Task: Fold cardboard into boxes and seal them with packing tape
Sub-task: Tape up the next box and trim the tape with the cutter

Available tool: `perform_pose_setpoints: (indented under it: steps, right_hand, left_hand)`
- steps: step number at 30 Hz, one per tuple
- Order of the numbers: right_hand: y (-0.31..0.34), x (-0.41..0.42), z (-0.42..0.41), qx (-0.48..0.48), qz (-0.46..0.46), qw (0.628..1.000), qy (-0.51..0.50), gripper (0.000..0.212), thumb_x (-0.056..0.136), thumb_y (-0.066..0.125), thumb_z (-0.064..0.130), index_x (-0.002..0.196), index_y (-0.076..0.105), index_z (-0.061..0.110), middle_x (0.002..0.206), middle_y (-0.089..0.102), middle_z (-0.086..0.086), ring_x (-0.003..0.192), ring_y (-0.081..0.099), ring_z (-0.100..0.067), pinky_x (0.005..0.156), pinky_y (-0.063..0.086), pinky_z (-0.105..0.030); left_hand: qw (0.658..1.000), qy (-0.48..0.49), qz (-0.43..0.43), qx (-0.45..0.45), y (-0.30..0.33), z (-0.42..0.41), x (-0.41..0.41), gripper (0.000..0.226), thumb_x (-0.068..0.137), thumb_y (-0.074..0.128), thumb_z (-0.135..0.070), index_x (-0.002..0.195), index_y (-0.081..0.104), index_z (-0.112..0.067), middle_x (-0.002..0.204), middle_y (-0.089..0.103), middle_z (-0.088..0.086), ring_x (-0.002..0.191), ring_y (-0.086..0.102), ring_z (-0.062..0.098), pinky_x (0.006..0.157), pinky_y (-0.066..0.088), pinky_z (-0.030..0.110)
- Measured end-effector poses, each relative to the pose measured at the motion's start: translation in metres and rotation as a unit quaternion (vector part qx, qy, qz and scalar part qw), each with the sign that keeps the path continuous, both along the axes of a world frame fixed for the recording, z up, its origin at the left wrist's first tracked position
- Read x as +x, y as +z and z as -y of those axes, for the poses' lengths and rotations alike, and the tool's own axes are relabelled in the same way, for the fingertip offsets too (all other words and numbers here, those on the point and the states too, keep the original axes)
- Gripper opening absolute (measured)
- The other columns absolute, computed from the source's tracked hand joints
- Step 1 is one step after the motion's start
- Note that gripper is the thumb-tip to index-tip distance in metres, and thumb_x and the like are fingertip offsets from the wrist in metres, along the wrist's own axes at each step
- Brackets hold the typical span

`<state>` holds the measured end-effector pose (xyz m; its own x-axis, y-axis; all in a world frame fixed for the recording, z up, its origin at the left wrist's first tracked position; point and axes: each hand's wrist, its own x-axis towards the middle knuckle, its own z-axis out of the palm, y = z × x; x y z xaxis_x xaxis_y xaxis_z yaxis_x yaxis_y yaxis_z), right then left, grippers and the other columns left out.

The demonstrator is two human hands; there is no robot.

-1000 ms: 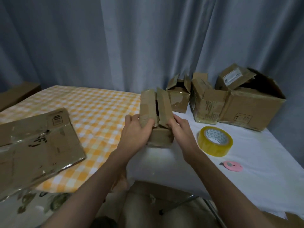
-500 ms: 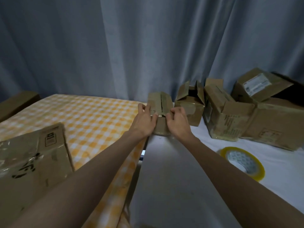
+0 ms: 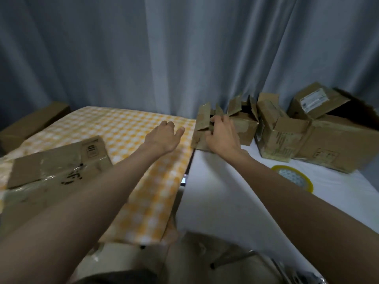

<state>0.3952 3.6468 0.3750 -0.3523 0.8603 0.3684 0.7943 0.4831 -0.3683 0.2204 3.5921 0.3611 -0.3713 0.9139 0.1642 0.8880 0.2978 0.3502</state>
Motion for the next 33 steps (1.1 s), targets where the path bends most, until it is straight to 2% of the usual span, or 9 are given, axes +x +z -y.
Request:
perform_pose_setpoints:
  steps: [7,9,13,18,21,23,27,29,33]
  right_hand:
    - [-0.011,-0.073,0.09,-0.138,0.005,0.981,0.133,0.043,0.096,0.055,0.028,0.135,0.048,0.013,0.121,0.061,-0.013,0.097,0.061,-0.03,0.071,0.048,-0.035]
    - [-0.023,-0.095,0.114,-0.174,0.029,0.969,0.172,0.04,0.098,0.053,0.029,0.135,0.051,0.012,0.128,0.058,-0.014,0.093,0.06,-0.028,0.068,0.047,-0.035]
    - [-0.045,-0.129,0.15,-0.241,0.059,0.948,0.2,0.037,0.097,0.051,0.022,0.127,0.059,0.003,0.135,0.053,-0.017,0.115,0.057,-0.035,0.097,0.051,-0.045]
    - [-0.058,-0.154,0.166,-0.338,0.051,0.92,0.192,0.028,0.099,0.051,0.02,0.114,0.06,-0.002,0.12,0.06,-0.016,0.105,0.06,-0.031,0.081,0.049,-0.038]
    - [-0.059,-0.155,0.165,-0.462,-0.086,0.864,0.184,0.021,0.099,0.049,0.012,0.105,0.064,-0.001,0.098,0.06,-0.017,0.086,0.059,-0.027,0.077,0.057,-0.041]
    - [-0.053,-0.15,0.165,-0.535,-0.169,0.808,0.179,0.033,0.099,0.042,0.008,0.117,0.066,-0.005,0.092,0.063,-0.014,0.076,0.062,-0.023,0.071,0.062,-0.034]
    - [-0.048,-0.145,0.168,-0.602,-0.221,0.738,0.208,0.037,0.099,0.037,-0.002,0.127,0.062,0.004,0.121,0.067,-0.027,0.108,0.069,-0.037,0.096,0.056,-0.049]
    - [-0.049,-0.147,0.171,-0.602,-0.223,0.736,0.216,0.039,0.099,0.037,-0.007,0.13,0.059,0.004,0.127,0.062,-0.031,0.117,0.064,-0.043,0.102,0.051,-0.053]
    - [-0.055,-0.149,0.171,-0.565,-0.215,0.774,0.188,0.033,0.102,0.038,-0.003,0.125,0.061,0.0,0.119,0.067,-0.028,0.109,0.068,-0.041,0.094,0.056,-0.051]
  left_hand:
    - [0.993,0.085,-0.067,-0.049,0.002,0.128,-0.085,0.058,0.103,0.033,-0.051,0.101,0.068,-0.005,0.122,0.062,0.021,0.111,0.058,0.038,0.092,0.047,0.041]
    - [0.989,0.114,-0.063,-0.073,-0.007,0.161,-0.107,0.056,0.101,0.035,-0.05,0.103,0.068,-0.005,0.12,0.063,0.02,0.109,0.059,0.038,0.093,0.048,0.044]
    - [0.984,0.131,-0.048,-0.108,-0.031,0.212,-0.129,0.053,0.1,0.035,-0.051,0.105,0.068,-0.009,0.115,0.065,0.018,0.097,0.061,0.033,0.084,0.049,0.039]
    - [0.979,0.125,-0.042,-0.157,-0.056,0.24,-0.122,0.057,0.099,0.031,-0.061,0.12,0.064,-0.019,0.139,0.051,0.011,0.118,0.052,0.031,0.1,0.043,0.043]
    - [0.976,0.15,-0.039,-0.151,-0.059,0.238,-0.113,0.064,0.096,0.03,-0.067,0.122,0.062,-0.018,0.143,0.046,0.01,0.128,0.044,0.033,0.101,0.038,0.046]
    - [0.978,0.165,-0.016,-0.127,-0.055,0.233,-0.109,0.073,0.093,0.029,-0.072,0.118,0.066,-0.014,0.138,0.049,0.014,0.123,0.049,0.036,0.103,0.041,0.047]
    - [0.971,0.2,0.06,-0.119,-0.044,0.218,-0.101,0.116,0.07,0.013,-0.095,0.137,0.056,-0.011,0.149,0.04,0.024,0.132,0.043,0.042,0.109,0.036,0.052]
    - [0.963,0.218,0.088,-0.132,-0.042,0.208,-0.099,0.117,0.07,0.019,-0.096,0.143,0.05,-0.01,0.155,0.03,0.025,0.138,0.036,0.043,0.113,0.033,0.053]
    - [0.965,0.198,0.122,-0.125,-0.036,0.2,-0.107,0.076,0.094,0.036,-0.068,0.134,0.058,-0.008,0.148,0.044,0.023,0.128,0.049,0.039,0.106,0.039,0.042]
